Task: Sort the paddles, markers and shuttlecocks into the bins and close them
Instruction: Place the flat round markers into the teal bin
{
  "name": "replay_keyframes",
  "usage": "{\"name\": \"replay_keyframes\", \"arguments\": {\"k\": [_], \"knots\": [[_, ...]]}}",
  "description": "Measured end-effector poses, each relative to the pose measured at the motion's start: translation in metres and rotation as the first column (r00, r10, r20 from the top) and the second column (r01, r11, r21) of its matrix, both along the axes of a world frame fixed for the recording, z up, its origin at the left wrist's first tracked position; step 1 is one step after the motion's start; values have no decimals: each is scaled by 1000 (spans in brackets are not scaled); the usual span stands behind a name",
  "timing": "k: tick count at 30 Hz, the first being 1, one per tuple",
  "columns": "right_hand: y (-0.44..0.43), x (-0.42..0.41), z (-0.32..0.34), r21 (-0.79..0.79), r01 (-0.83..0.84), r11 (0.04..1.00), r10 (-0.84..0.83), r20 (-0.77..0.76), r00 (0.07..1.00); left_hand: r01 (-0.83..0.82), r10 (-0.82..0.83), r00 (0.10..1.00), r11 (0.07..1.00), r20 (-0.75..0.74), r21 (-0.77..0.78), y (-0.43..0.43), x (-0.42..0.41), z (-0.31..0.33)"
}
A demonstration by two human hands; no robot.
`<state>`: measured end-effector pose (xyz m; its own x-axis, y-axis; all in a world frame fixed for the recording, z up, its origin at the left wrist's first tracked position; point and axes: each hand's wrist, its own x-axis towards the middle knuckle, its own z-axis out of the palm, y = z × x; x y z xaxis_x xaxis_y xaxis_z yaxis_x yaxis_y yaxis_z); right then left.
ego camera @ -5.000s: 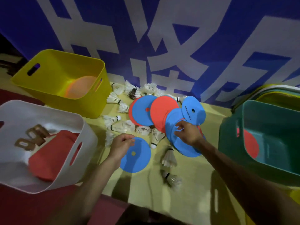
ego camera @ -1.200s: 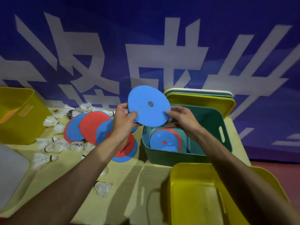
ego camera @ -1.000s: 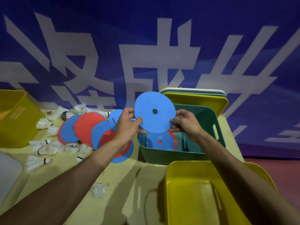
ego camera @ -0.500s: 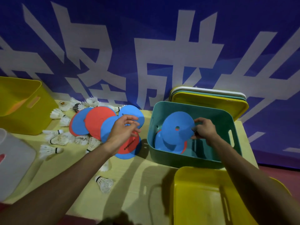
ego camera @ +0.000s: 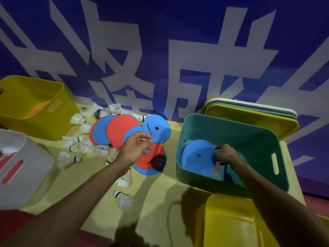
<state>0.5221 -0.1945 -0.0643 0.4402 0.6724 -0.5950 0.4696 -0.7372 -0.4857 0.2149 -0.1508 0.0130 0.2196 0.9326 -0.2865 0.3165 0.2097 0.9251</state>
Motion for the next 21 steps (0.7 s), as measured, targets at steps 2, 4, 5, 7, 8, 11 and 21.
{"name": "replay_keyframes", "arguments": {"k": [2,4,5,7,8,11,21], "knots": [[-1,0,5,31,-11,999,10,28,1000,7,-7,1000,1000,1,1,3,-2,-3],[-1,-1,14,78,-7,997,3,48,999,20,-20,1000,1000,11,4,5,-4,-5],[-2,-2,20,106,-14,994,8,60,998,26,-26,1000,1000,16,8,7,-6,-6],[1,-8,35,195,-31,980,13,94,995,34,-35,999,999,24,16,10,-10,-7],[3,-13,44,254,-24,967,-2,102,995,37,-37,999,999,25,17,12,-11,-8],[11,-37,71,459,15,888,-69,99,993,48,-48,999,999,-11,10,20,-21,-12],[61,-160,96,670,-103,735,37,111,993,-45,42,996,998,-73,-50,69,-77,-57]]}}
